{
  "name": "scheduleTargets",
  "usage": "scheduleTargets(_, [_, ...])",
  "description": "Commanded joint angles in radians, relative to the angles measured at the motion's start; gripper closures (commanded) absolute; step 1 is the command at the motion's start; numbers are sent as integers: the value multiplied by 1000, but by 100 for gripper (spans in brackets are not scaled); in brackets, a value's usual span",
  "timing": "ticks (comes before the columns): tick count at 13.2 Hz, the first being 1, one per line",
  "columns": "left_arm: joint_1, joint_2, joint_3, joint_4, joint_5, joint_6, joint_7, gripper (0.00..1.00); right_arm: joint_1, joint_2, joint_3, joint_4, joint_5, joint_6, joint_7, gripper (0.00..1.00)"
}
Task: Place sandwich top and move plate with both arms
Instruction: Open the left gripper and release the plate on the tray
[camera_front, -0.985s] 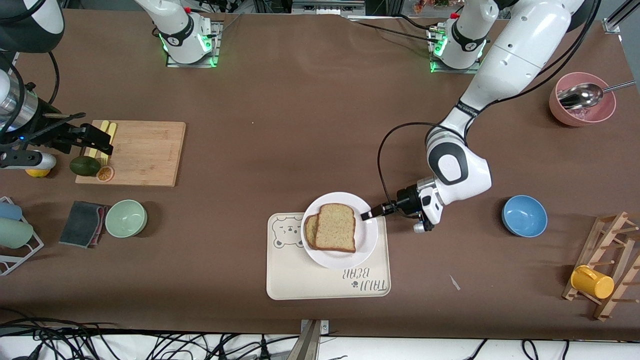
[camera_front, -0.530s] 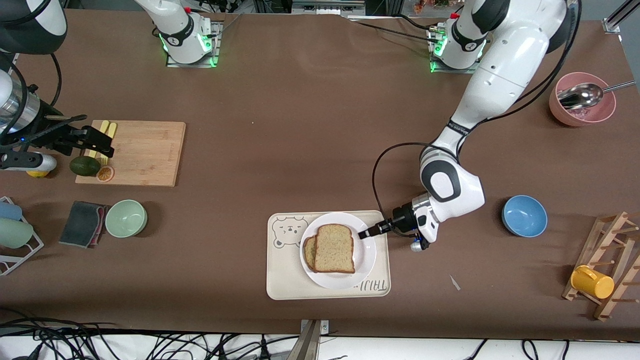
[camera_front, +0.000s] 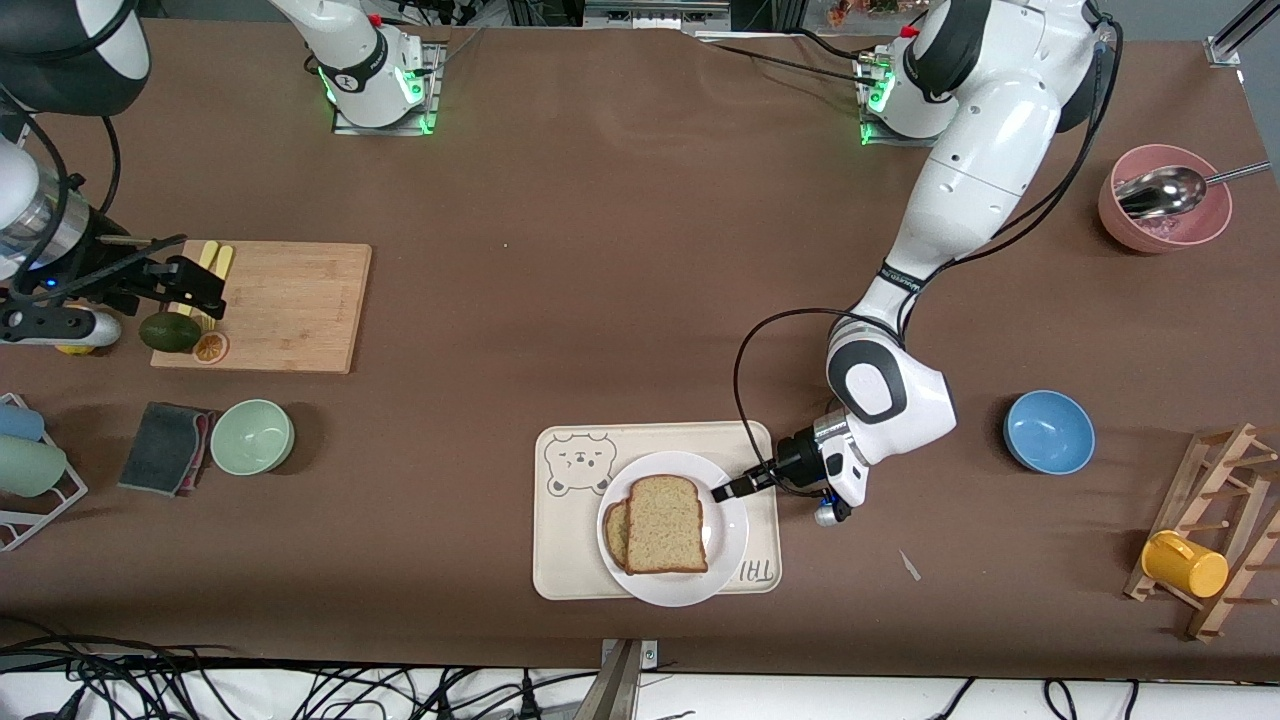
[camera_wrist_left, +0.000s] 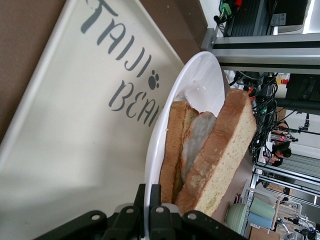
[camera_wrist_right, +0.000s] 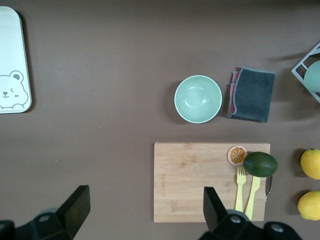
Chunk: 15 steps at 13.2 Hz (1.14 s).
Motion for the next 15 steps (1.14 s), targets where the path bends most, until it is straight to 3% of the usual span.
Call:
scheduleTargets(1, [-22,26,14,49,25,10,-31,100,9,4,7,11,-17,2,13,0])
scheduleTargets(3, [-22,25,14,47,25,10,-30,100,4,6,5,11,-17,4,14,0])
scheduleTargets(7, [-13,14,12,44,29,8,-24,91,-11,38,-4,61,14,7,-5,0])
scheduleTargets(8, [-10,12,14,42,29,8,-22,80,-16,38,-4,67,14,7,-5,0])
scheduleTargets(12, [-4,5,14,36,54,7,-22,67,-16,11,-30,66,28,4,10,0])
scheduleTargets(15, [10,-5,14,24,57,-2,-22,67,-16,-19,-47,52,66,-39,13,0])
